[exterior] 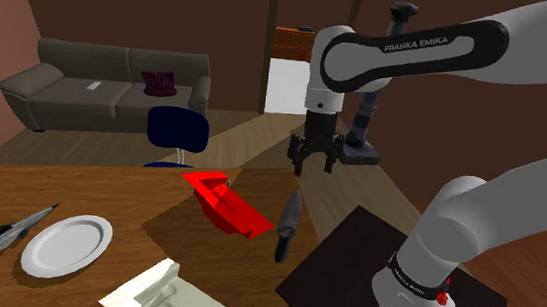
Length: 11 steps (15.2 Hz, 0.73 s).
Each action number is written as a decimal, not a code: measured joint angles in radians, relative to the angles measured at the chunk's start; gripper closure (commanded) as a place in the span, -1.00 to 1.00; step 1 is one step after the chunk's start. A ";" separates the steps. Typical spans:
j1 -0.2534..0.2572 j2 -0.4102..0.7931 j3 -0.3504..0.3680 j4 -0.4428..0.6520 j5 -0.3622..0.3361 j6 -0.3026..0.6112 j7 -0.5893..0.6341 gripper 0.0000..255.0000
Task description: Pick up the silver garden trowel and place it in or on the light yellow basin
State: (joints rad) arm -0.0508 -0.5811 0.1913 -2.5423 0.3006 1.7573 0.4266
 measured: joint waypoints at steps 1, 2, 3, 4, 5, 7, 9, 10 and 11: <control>-0.002 0.023 0.010 -0.014 0.020 0.026 0.027 -1.00; 0.000 0.045 0.023 -0.031 0.043 0.056 0.056 -1.00; -0.003 0.074 0.031 -0.036 0.063 0.081 0.082 -1.00; 0.000 0.102 0.045 -0.045 0.087 0.110 0.111 -1.00; 0.003 0.131 0.058 -0.058 0.112 0.143 0.139 -1.00; 0.005 0.189 0.075 -0.081 0.158 0.207 0.182 -1.00; 0.010 0.243 0.092 -0.100 0.205 0.266 0.219 -1.00; 0.012 0.258 0.097 -0.105 0.217 0.284 0.227 -1.00; 0.015 0.269 0.101 -0.112 0.227 0.301 0.230 -1.00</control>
State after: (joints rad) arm -0.0355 -0.3120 0.2926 -2.6539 0.5274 2.0579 0.6567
